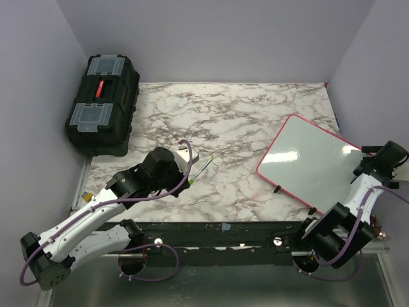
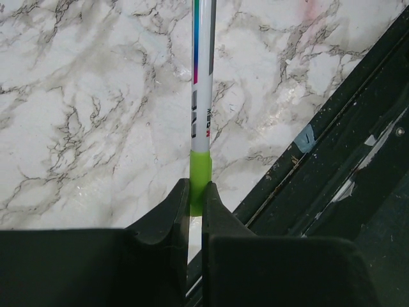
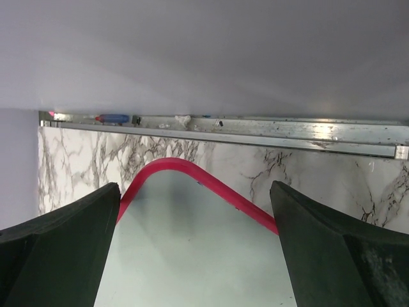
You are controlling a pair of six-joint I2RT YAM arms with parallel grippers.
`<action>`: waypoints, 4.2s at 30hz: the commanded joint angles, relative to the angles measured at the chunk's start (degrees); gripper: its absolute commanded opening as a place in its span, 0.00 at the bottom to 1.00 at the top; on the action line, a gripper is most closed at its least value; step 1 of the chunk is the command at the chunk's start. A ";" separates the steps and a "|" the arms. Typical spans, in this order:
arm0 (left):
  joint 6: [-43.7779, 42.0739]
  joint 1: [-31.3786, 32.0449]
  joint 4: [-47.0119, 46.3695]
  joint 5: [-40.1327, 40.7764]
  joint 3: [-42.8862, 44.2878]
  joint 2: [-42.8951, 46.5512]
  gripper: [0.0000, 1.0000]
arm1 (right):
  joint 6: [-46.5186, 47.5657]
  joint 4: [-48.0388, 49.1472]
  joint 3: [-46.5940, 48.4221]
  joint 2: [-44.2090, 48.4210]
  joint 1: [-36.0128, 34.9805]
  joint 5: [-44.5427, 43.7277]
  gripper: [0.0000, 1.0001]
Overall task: Write a sentence on the whiteboard
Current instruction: Move the whiteboard stand to the center of the board, then pass from the left arm to the right
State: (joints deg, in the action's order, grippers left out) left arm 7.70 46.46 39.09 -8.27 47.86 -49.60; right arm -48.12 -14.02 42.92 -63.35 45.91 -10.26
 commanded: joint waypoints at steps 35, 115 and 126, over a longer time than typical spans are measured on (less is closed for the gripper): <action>-2.66 -0.08 -1.65 3.53 -2.58 5.83 0.00 | -1.21 -0.93 -13.41 8.88 -0.94 28.27 1.00; -11.82 0.51 5.80 -7.14 16.68 -10.28 0.00 | -4.47 17.94 -0.83 19.60 -37.85 69.07 0.96; -19.22 3.17 12.59 -13.72 33.95 -22.82 0.00 | 3.20 13.46 5.85 8.21 -50.17 76.79 0.92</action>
State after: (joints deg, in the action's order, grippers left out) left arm -7.18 48.51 47.77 -17.50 76.93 -70.50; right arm -46.70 -2.98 46.74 -53.80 -1.37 59.55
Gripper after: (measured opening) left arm 0.079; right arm 0.930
